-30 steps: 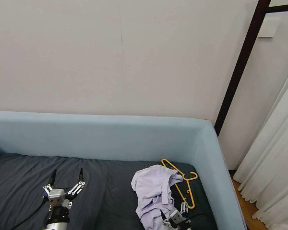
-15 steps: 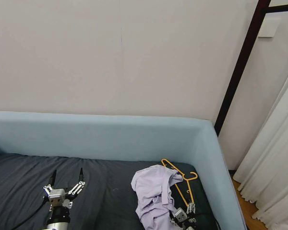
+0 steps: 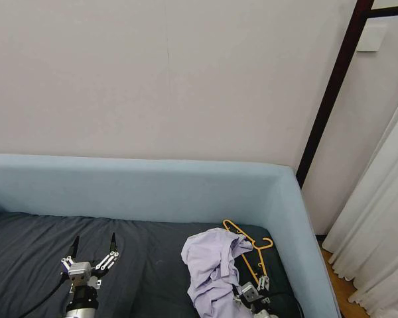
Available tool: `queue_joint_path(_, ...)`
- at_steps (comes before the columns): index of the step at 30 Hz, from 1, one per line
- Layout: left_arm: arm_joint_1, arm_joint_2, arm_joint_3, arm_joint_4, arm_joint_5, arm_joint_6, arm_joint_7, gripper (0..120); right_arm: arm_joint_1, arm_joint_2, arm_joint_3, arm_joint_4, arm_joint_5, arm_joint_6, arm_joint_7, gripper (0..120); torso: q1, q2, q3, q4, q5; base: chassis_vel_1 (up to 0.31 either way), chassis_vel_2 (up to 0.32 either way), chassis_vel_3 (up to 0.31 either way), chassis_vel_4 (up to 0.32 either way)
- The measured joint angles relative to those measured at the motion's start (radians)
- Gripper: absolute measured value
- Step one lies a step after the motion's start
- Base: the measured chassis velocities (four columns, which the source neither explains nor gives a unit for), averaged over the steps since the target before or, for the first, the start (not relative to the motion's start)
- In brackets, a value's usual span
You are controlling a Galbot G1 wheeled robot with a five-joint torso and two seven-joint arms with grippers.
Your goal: Pick up the clothes from the sofa and hang them on the clothes hanger.
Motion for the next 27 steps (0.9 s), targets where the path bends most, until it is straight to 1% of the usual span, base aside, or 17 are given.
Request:
queue_joint_path(6, 0.003, 0.001, -0.001, -0.002, 0.000, 0.000, -0.001, 100, -0.008, 0.008, 0.011, -0.016, -0.048, 0.027, 0.010, 100, 0.000, 0.000, 0.000, 0.0000, 0.0000, 0.000, 0.000, 0.000, 0.000)
queue_joint_path(9, 0.007, 0.002, -0.002, -0.003, 0.000, -0.002, -0.001, 100, -0.028, 0.013, 0.026, -0.032, -0.131, 0.074, 0.012, 100, 0.000, 0.000, 0.000, 0.0000, 0.0000, 0.000, 0.000, 0.000, 0.000)
queue_joint_path(10, 0.007, 0.002, -0.002, -0.003, 0.000, -0.002, -0.001, 100, -0.028, 0.013, 0.026, -0.032, -0.131, 0.074, 0.012, 100, 0.000, 0.000, 0.000, 0.0000, 0.0000, 0.000, 0.000, 0.000, 0.000)
queue_joint_path(12, 0.007, 0.002, -0.001, -0.003, 0.000, -0.004, -0.001, 100, -0.039, 0.021, 0.036, -0.049, -0.195, 0.112, 0.012, 100, 0.000, 0.000, 0.000, 0.0000, 0.0000, 0.000, 0.000, 0.000, 0.000)
queue_joint_path(17, 0.000, 0.003, 0.005, 0.005, 0.000, -0.005, -0.001, 100, -0.041, 0.039, 0.062, -0.078, -0.254, 0.167, 0.013, 100, 0.000, 0.000, 0.000, 0.0000, -0.0001, 0.000, 0.000, 0.000, 0.000)
queue_joint_path(19, -0.002, 0.004, 0.006, 0.007, 0.000, -0.005, -0.001, 100, -0.038, 0.041, 0.064, -0.086, -0.261, 0.170, 0.017, 100, 0.000, 0.000, 0.000, 0.0000, 0.0000, 0.000, 0.000, 0.000, 0.000)
queue_joint_path(23, -0.007, 0.006, 0.007, 0.014, 0.000, -0.005, -0.001, 100, -0.024, 0.053, 0.081, -0.126, -0.342, 0.187, 0.028, 100, 0.000, 0.000, 0.000, 0.0000, 0.0000, 0.000, 0.000, 0.000, 0.000)
queue_joint_path(24, -0.007, 0.006, 0.007, 0.014, 0.000, -0.005, -0.001, 100, -0.024, 0.053, 0.081, -0.126, -0.342, 0.187, 0.028, 100, 0.000, 0.000, 0.000, 0.0000, 0.0000, 0.000, 0.000, 0.000, 0.000)
queue_joint_path(27, -0.010, 0.010, 0.007, 0.017, -0.001, -0.005, -0.001, 100, -0.018, 0.057, 0.086, -0.142, -0.423, 0.186, 0.029, 100, 0.000, 0.000, 0.000, 0.0000, 0.0000, 0.000, 0.000, 0.000, 0.000)
